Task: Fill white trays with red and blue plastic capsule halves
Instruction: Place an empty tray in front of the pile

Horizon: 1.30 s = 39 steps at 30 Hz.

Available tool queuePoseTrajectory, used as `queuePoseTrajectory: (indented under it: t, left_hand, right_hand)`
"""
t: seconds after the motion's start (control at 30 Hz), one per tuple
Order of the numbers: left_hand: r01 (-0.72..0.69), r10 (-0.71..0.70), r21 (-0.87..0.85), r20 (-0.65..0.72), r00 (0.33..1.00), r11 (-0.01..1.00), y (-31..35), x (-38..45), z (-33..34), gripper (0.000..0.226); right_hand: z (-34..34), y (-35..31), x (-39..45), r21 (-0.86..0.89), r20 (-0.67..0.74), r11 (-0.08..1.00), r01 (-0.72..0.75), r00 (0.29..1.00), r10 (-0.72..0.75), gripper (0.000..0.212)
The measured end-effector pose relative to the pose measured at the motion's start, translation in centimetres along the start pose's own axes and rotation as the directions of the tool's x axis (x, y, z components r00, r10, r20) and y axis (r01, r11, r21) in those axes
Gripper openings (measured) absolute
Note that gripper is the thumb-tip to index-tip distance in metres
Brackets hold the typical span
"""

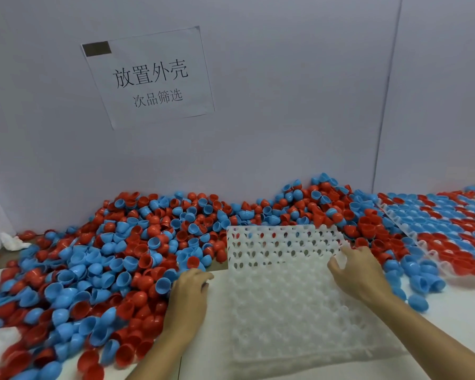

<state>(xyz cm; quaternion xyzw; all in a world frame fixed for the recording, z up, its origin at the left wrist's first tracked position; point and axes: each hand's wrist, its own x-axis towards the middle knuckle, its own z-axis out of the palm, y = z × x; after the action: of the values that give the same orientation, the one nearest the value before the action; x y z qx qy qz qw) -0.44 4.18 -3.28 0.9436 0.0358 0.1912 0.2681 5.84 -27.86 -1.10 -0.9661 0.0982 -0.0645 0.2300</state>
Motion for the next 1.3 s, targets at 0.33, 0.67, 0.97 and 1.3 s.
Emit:
queuePoseTrajectory:
  t: [0.33,0.67,0.97,1.3]
  left_hand:
    - [-0.015,0.015,-0.068,0.001,1.000,0.998,0.9,-0.3,0.2,0.035]
    - [-0.098,-0.022,0.262,0.420,0.907,0.960,5.2,-1.0,4.2,0.069]
    - [-0.088,-0.025,0.241,0.432,0.902,0.966,4.0,1.9,4.5,0.067]
    - [-0.072,-0.025,0.220,0.408,0.913,0.973,5.1,0.6,4.6,0.073]
  right_hand:
    - [1.4,-1.3,-1.3,-0.125,0.059,0.992,-0.012,0.998,0.019,0.046]
    - [2.7,-1.5,-0.8,-0.118,0.102,0.988,0.096,0.991,-0.084,0.051]
    - [3.3,-3.2,1.5,-0.144,0.135,0.987,0.070,0.990,-0.050,0.048]
    - [2.7,-8.1,1.9,0.024,-0.027,0.997,-0.068,0.997,0.069,0.040]
